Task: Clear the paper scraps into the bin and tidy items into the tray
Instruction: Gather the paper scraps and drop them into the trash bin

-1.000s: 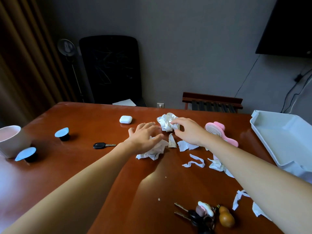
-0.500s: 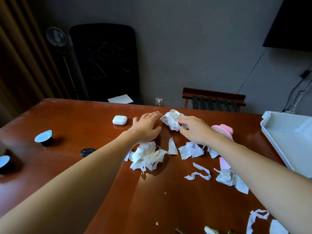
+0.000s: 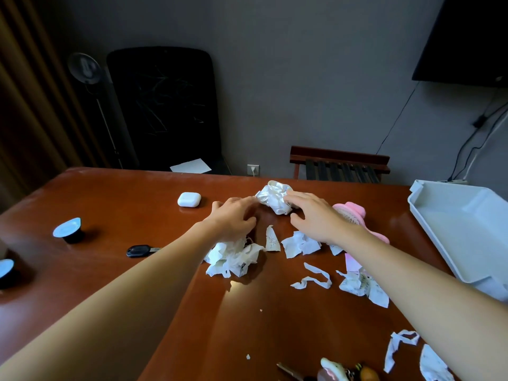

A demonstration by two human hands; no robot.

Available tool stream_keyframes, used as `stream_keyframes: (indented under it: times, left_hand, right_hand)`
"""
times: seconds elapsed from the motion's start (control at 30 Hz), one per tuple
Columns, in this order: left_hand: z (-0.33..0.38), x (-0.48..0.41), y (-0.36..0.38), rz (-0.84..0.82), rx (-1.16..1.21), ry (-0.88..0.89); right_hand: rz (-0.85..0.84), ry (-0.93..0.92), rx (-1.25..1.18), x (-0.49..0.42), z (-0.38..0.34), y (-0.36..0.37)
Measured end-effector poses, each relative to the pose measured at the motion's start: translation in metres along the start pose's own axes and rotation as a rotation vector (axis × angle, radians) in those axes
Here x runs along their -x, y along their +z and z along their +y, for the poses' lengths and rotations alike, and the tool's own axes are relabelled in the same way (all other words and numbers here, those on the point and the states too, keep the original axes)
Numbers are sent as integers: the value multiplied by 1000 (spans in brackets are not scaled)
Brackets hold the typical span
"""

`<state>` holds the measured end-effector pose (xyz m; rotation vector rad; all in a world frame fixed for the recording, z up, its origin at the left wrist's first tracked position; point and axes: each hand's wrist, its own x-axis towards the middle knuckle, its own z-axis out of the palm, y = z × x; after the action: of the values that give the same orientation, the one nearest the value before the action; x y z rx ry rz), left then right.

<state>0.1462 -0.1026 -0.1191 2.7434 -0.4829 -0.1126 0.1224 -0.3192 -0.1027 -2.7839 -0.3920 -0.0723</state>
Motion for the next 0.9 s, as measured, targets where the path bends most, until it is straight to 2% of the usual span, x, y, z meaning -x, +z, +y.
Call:
stream_keyframes:
  times: [0.43,0.9]
  left_hand:
    - [-4,-21,2,5,-8,-17]
    - [-7,-34,12,-93,-107,-6]
  right_hand:
    - [-5,-15,18,-17,1,11]
    - [32,-11,60,-26,12,10]
